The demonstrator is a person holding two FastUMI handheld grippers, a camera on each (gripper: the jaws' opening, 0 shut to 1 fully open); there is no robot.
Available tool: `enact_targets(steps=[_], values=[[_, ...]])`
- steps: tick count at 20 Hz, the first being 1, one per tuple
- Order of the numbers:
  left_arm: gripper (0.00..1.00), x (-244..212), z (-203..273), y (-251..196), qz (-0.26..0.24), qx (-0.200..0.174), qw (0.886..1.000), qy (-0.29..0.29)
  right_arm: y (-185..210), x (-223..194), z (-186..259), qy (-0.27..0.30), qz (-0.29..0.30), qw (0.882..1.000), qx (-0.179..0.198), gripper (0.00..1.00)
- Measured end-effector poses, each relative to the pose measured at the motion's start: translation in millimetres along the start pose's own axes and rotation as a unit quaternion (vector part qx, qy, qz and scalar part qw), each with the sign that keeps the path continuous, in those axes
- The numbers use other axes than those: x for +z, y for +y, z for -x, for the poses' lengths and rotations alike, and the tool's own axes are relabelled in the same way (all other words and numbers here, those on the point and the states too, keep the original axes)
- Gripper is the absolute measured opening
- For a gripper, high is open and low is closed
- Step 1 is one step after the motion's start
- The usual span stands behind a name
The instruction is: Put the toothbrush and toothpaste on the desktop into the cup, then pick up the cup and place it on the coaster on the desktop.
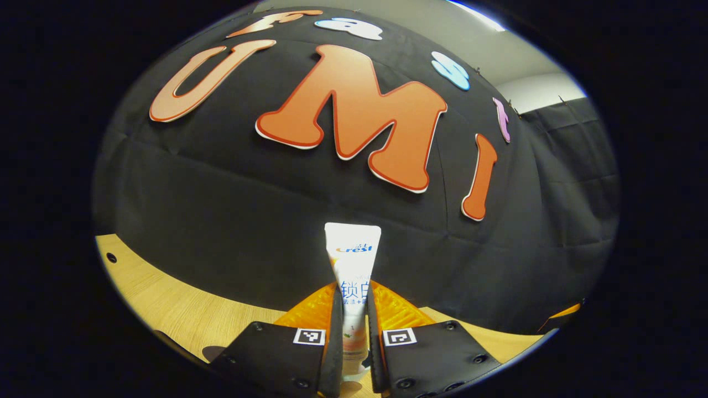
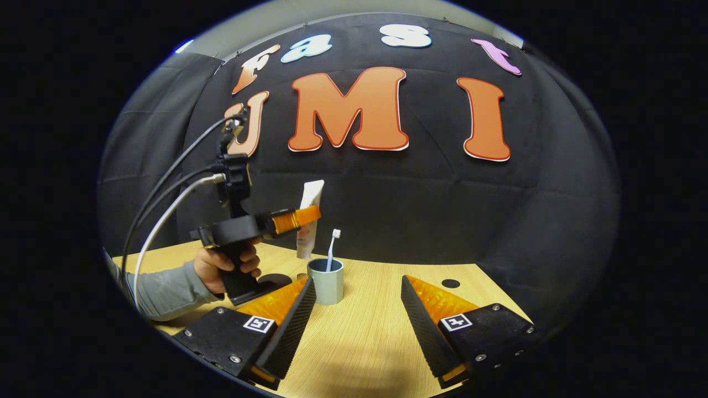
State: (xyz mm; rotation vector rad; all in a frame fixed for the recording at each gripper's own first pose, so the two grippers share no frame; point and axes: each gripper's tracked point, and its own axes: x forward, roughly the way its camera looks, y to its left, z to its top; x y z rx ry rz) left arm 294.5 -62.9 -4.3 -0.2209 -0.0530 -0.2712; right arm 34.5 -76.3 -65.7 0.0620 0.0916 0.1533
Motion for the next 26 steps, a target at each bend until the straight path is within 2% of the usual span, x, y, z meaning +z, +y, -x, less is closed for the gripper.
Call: enact_targets(steps=[7,11,14,18,19,20,21,23,24,25,26], values=[[0.24,-35,-20,-11,-0.016,-0.008,1.0,0.014,-13,-5,12,0.008,-0.002,1.0,-0.022,0.94],[0.25,-62,-19,-9,-0.02,-0.015,0.998,0.054,-16,-6,15,0.011,-0.008,1.0,-0.026,0.94],[0.35,-67,-11,-6,-0.014,-0.019,0.997,0.072,-13,-10,12,0.018,-0.011,0.999,-0.024,0.94],[0.41,-69,2,8,-0.018,-0.011,0.995,0.098,-3,-13,8,0.031,-0.021,0.999,-0.017,0.94],[0.47,-66,5,12,-0.017,-0.007,0.995,0.099,-1,-15,8,0.037,-0.025,0.999,-0.016,0.99],[0.53,-63,9,16,-0.016,-0.005,0.995,0.099,2,-15,8,0.041,-0.029,0.999,-0.013,0.94],[0.49,-59,13,19,-0.015,-0.001,0.995,0.099,4,-13,7,0.041,-0.032,0.999,-0.012,0.94],[0.49,-47,20,24,-0.013,-0.001,0.995,0.095,9,-7,6,0.037,-0.038,0.999,-0.01,0.94],[0.58,-39,25,24,-0.011,-0.004,0.996,0.091,12,-5,5,0.036,-0.039,0.999,-0.007,0.94],[0.64,-31,30,26,-0.012,-0.003,0.996,0.087,15,-4,5,0.037,-0.041,0.998,-0.006,0.99],[0.71,-23,35,29,-0.016,0.0,0.996,0.084,18,-1,3,0.038,-0.041,0.998,-0.004,0.99]])
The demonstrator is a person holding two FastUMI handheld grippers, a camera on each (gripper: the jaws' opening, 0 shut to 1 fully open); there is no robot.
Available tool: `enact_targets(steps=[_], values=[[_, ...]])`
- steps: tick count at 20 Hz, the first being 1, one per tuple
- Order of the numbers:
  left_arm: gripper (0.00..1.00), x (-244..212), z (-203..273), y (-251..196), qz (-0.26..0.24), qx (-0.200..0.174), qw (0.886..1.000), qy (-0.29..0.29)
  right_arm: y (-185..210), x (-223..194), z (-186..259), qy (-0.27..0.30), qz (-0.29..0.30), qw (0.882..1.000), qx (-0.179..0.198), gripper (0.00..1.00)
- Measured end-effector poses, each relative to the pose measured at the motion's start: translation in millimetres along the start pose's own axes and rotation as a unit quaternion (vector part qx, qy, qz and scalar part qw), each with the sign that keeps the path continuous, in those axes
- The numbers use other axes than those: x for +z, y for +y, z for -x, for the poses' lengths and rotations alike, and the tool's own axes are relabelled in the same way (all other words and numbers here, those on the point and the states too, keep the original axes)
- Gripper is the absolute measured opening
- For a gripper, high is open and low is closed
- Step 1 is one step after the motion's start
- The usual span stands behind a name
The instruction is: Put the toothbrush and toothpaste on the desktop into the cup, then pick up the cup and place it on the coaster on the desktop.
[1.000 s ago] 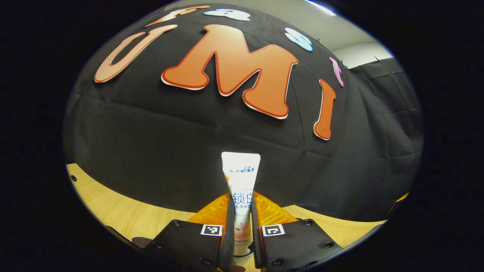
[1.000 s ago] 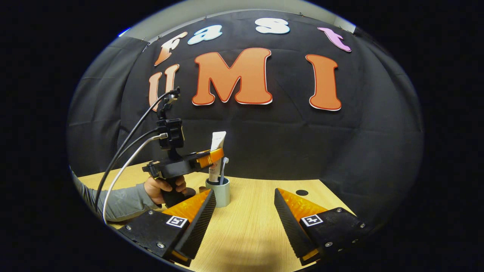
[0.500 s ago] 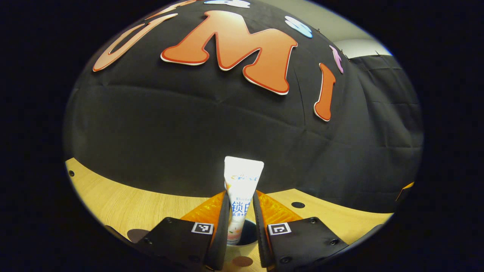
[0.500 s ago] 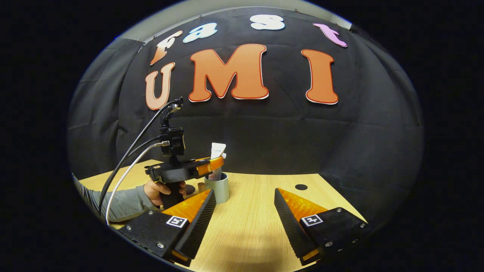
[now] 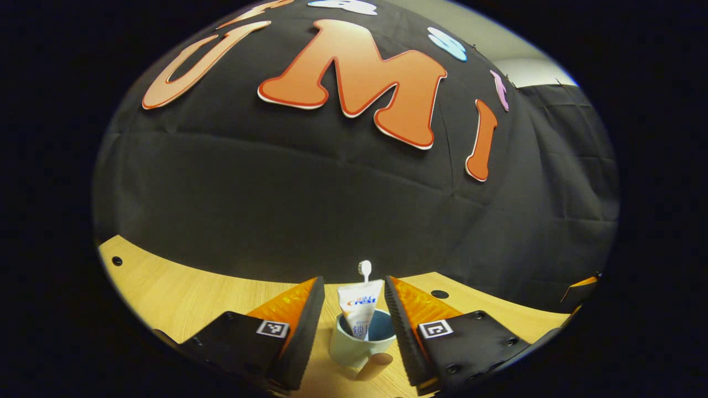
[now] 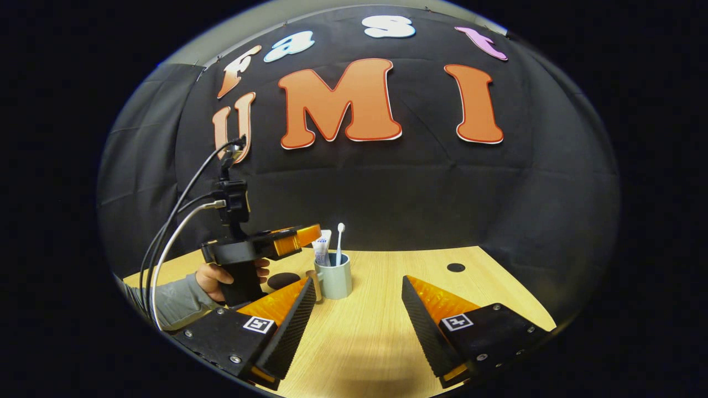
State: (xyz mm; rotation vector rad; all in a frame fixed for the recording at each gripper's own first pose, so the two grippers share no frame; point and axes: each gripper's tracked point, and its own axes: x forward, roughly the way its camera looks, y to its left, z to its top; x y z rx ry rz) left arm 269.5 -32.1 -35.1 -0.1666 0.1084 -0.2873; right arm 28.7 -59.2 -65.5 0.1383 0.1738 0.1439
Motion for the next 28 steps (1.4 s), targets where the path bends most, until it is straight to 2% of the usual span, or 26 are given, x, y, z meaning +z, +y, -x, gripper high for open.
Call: enact_targets(steps=[1,2,3,5,6,7,8,12,17,21,24,26,28], values=[[0.77,5,8,0,-0.002,-0.001,1.0,-0.001,4,2,-1,0.002,-0.001,1.0,0.002,0.94],[0.78,11,16,2,-0.007,0.001,1.0,-0.001,8,3,-3,0.004,-0.001,1.0,0.005,0.94],[0.88,15,24,6,-0.015,0.006,1.0,0.0,13,4,-5,0.007,0.0,1.0,0.007,0.94],[0.99,25,43,15,-0.027,0.025,0.999,0.0,19,9,-7,0.013,0.004,1.0,0.004,0.94],[0.99,31,53,17,-0.033,0.031,0.999,-0.002,23,14,-8,0.01,0.005,1.0,0.005,0.94],[0.99,38,64,20,-0.038,0.038,0.999,-0.006,28,19,-8,0.009,0.007,1.0,0.008,0.99],[0.99,45,74,22,-0.045,0.045,0.998,-0.007,33,24,-10,0.009,0.008,1.0,0.011,0.94],[0.99,74,120,39,-0.094,0.089,0.991,-0.035,49,38,-21,0.018,0.02,1.0,0.013,0.94],[0.97,104,175,55,-0.102,0.114,0.986,-0.062,71,39,-43,0.065,0.054,0.996,0.016,0.94],[0.99,110,220,74,-0.125,0.132,0.981,-0.065,90,34,-65,0.117,0.029,0.992,0.039,0.94],[0.99,107,248,85,-0.139,0.141,0.978,-0.06,93,21,-90,0.164,0.003,0.986,0.033,0.94],[0.99,104,264,91,-0.141,0.147,0.977,-0.06,96,10,-107,0.196,-0.03,0.979,0.04,0.94],[0.99,101,275,95,-0.138,0.155,0.976,-0.059,90,-6,-123,0.238,-0.05,0.97,0.026,0.93]])
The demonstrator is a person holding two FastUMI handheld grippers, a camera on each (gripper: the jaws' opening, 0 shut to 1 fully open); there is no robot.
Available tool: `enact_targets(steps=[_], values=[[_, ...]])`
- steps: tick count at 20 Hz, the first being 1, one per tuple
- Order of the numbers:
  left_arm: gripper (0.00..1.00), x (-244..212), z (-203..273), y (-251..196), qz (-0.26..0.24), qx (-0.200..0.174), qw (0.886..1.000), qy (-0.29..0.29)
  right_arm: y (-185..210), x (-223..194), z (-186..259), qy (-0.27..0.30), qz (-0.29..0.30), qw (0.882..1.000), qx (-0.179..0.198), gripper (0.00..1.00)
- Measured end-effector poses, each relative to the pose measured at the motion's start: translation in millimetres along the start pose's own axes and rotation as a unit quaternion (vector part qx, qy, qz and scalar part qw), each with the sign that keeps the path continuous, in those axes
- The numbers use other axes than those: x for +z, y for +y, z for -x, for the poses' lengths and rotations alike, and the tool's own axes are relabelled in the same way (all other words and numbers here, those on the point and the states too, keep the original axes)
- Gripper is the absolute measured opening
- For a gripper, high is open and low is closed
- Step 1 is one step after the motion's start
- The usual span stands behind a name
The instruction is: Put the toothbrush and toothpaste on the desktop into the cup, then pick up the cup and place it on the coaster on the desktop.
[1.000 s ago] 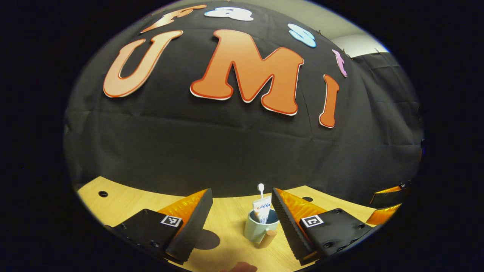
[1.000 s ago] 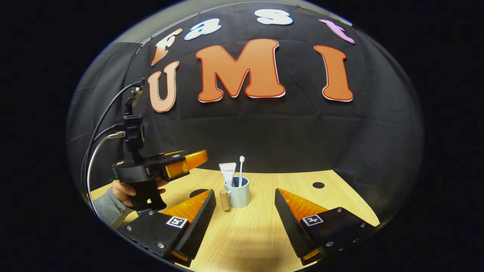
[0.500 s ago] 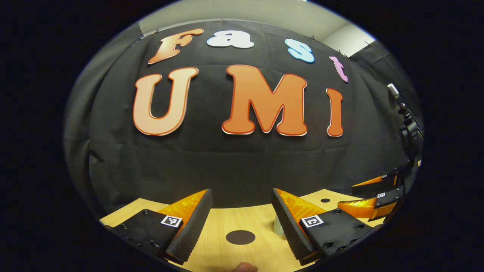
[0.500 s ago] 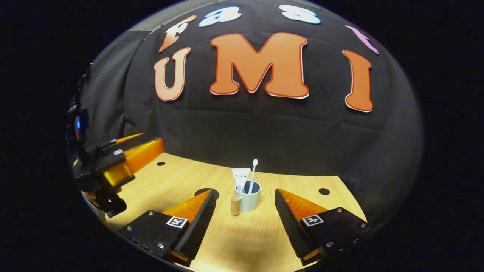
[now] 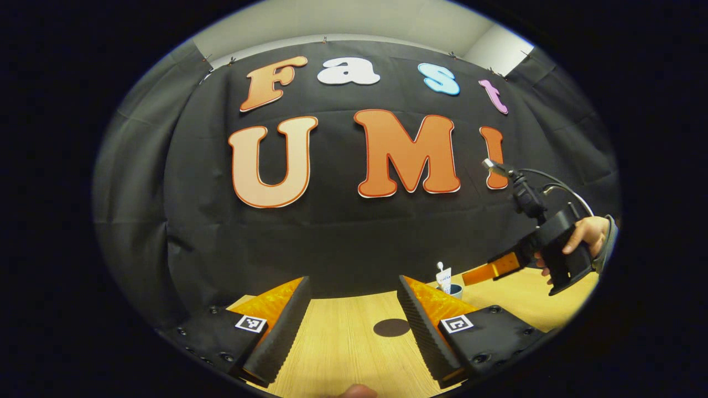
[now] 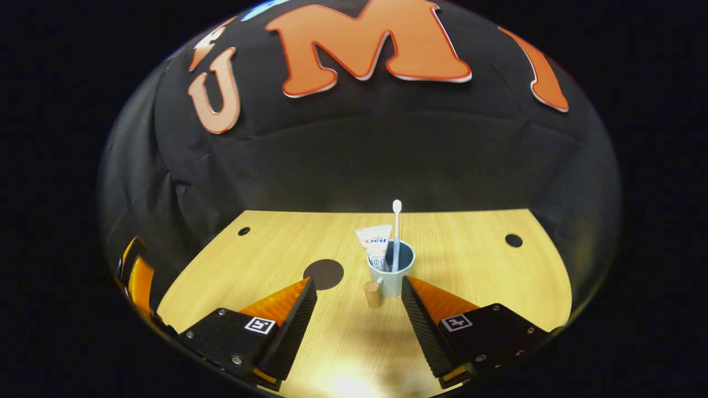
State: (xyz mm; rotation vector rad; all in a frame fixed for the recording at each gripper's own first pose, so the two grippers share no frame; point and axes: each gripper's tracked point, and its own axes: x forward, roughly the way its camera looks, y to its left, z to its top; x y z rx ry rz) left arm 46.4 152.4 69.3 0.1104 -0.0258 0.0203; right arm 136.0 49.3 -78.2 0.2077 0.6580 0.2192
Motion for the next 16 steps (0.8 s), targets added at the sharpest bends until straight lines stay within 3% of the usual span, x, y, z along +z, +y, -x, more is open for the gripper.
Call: enact_targets(steps=[8,16], values=[[0.99,-24,7,7,0.02,0.003,1.0,0.018,-14,-19,-60,0.128,-0.035,0.99,-0.053,0.84],[0.99,-50,7,17,0.052,0.009,0.998,0.039,-28,-55,-106,0.208,-0.061,0.967,-0.134,0.8]])
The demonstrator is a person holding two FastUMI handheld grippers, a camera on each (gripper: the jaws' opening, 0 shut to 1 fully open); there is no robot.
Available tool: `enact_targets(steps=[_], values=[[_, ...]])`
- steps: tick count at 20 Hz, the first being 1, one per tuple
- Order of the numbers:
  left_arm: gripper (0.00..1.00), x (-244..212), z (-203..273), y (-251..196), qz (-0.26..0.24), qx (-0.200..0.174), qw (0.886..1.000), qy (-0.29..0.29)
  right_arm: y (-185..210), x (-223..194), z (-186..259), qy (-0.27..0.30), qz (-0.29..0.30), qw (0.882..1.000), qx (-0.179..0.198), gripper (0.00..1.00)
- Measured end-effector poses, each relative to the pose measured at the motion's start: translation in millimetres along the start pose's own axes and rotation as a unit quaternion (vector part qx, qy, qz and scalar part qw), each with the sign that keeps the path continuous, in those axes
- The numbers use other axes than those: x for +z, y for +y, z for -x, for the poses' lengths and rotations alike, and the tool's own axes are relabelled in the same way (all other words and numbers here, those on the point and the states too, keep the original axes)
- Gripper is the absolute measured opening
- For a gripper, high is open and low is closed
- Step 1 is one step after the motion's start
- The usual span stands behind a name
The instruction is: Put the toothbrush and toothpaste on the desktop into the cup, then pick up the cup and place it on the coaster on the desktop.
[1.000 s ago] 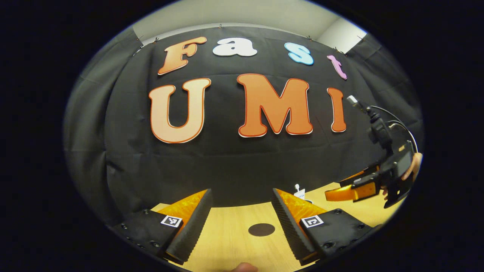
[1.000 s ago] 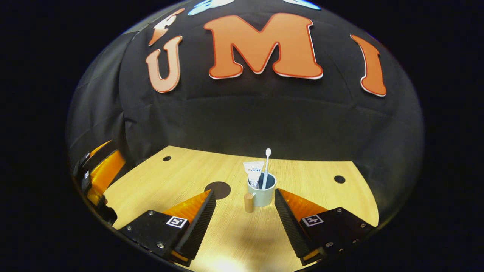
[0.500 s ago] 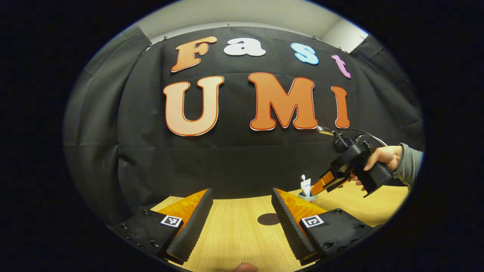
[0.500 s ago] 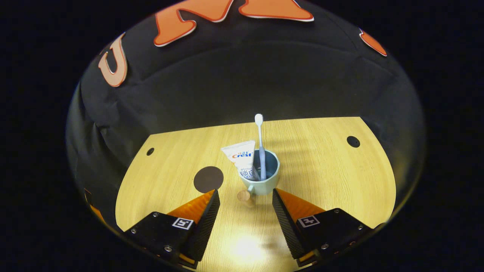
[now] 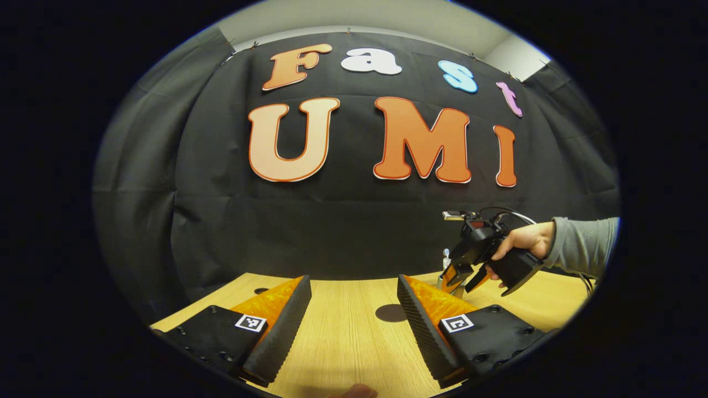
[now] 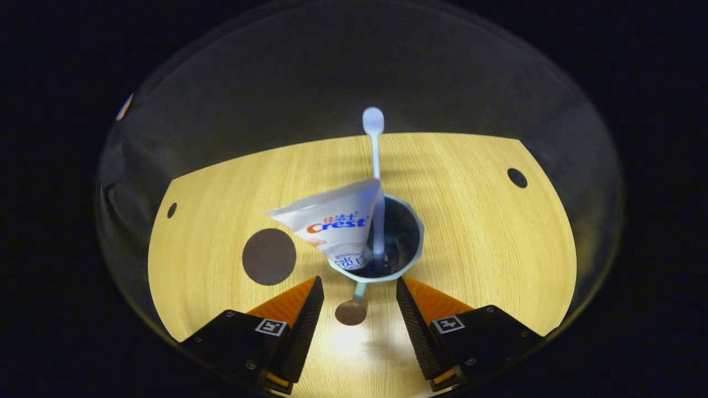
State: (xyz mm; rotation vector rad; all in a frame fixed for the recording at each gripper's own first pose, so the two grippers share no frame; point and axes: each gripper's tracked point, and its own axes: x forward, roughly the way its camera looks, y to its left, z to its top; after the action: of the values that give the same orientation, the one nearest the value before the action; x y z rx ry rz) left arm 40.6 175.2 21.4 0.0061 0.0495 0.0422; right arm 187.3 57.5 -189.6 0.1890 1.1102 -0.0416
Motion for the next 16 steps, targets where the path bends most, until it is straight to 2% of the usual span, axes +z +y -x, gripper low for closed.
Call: enact_targets(steps=[2,4,5,6,8,10,16], values=[[0.99,-5.2,-0.2,4.5,0.004,0.004,1.0,0.007,-3.9,2.0,-7.8,-0.001,-0.011,1.0,-0.015,0.76],[0.99,-7.1,2.1,7.0,0.008,0.005,1.0,0.009,-4.1,0.2,-9.9,0.002,-0.015,1.0,-0.018,0.63],[0.99,-8.3,1.4,6.6,0.01,0.004,1.0,0.009,-5.1,-0.9,-10.1,0.003,-0.011,1.0,-0.021,0.6],[0.99,-7.6,2.6,5.8,0.011,0.003,1.0,0.01,-5.9,-2.0,-11.3,0.005,-0.004,1.0,-0.025,0.63],[0.99,-8.1,2.6,2.7,0.014,-0.001,1.0,0.011,-5.7,-6.0,-8.8,0.012,0.001,1.0,-0.023,0.51],[0.99,-8.7,5.1,1.7,0.015,-0.003,1.0,0.012,-6.9,-2.1,-7.0,0.009,0.001,1.0,-0.023,0.28],[0.99,-9.9,9.0,1.7,0.013,0.0,1.0,0.014,-5.9,-2.5,-7.3,0.002,0.026,1.0,-0.007,0.22]])
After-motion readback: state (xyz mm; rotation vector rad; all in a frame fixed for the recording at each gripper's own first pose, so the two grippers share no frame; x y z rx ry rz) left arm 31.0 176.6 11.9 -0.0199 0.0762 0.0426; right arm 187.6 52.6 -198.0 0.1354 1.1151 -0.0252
